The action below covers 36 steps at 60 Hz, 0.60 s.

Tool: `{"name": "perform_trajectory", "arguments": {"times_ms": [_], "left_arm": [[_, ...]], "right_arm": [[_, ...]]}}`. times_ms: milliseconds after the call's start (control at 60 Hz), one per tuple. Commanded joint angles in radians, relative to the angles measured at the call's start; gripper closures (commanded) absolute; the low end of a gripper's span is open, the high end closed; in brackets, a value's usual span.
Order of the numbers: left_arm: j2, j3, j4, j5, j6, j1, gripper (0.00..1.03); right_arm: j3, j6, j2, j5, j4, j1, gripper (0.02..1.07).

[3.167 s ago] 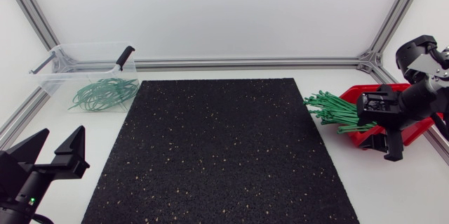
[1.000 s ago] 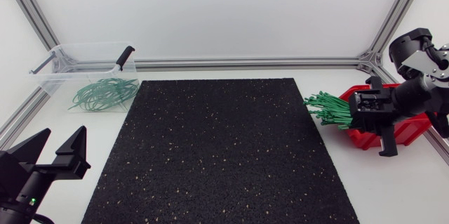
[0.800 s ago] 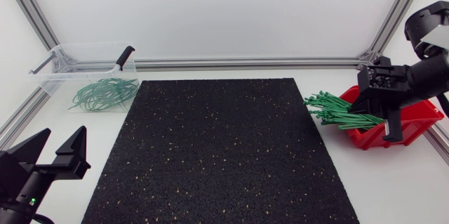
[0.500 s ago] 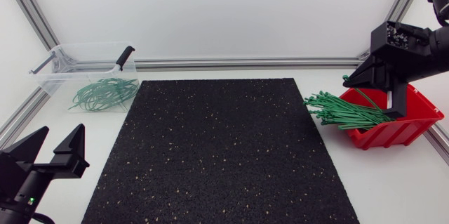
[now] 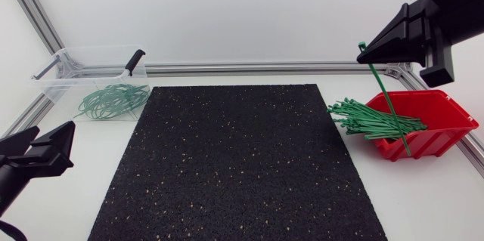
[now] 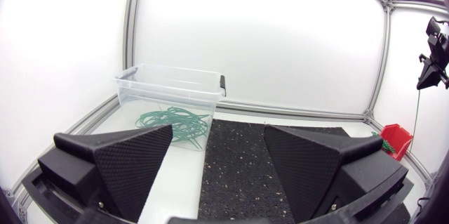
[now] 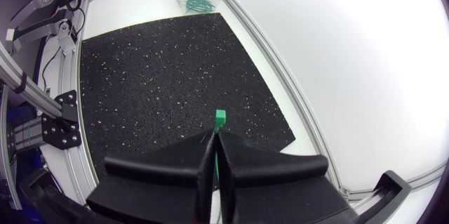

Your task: Take a green cable tie from the red box, thread the tail through the head to close it, then place it in the transparent bin on the left.

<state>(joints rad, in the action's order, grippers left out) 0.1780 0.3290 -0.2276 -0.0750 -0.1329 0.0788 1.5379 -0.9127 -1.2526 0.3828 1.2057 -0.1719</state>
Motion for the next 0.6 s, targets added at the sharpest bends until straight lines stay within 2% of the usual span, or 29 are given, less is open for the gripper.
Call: {"name": "perform_trajectory", "arguments": {"times_ms": [0, 83, 200, 283, 317, 433, 517, 583], "left_arm": [[0.064, 0.105, -0.053, -0.057, -0.039, 0.006, 0.19], [0.121, 0.174, -0.099, -0.123, -0.045, 0.007, 0.21], [0.207, 0.269, -0.157, -0.295, -0.048, 0.003, 0.21], [0.262, 0.344, -0.205, -0.342, -0.039, -0.022, 0.21], [0.275, 0.366, -0.216, -0.373, -0.036, -0.050, 0.21], [0.318, 0.412, -0.239, -0.376, 0.007, -0.165, 0.21], [0.353, 0.427, -0.231, -0.376, 0.111, -0.272, 0.21], [0.380, 0.433, -0.217, -0.374, 0.187, -0.317, 0.21]], "right_arm": [[0.033, 0.054, -0.001, 0.002, 0.023, -0.040, 1.02], [0.059, 0.098, 0.005, 0.001, 0.040, -0.084, 1.02], [0.094, 0.135, 0.010, -0.002, 0.074, -0.152, 1.02], [0.119, 0.167, 0.004, -0.001, 0.103, -0.209, 1.02], [0.122, 0.184, 0.002, -0.002, 0.104, -0.229, 1.02], [0.133, 0.250, -0.010, 0.007, 0.111, -0.294, 1.02], [0.134, 0.270, -0.021, 0.071, 0.112, -0.311, 1.02], [0.134, 0.285, -0.033, 0.111, 0.106, -0.311, 1.02]]}}
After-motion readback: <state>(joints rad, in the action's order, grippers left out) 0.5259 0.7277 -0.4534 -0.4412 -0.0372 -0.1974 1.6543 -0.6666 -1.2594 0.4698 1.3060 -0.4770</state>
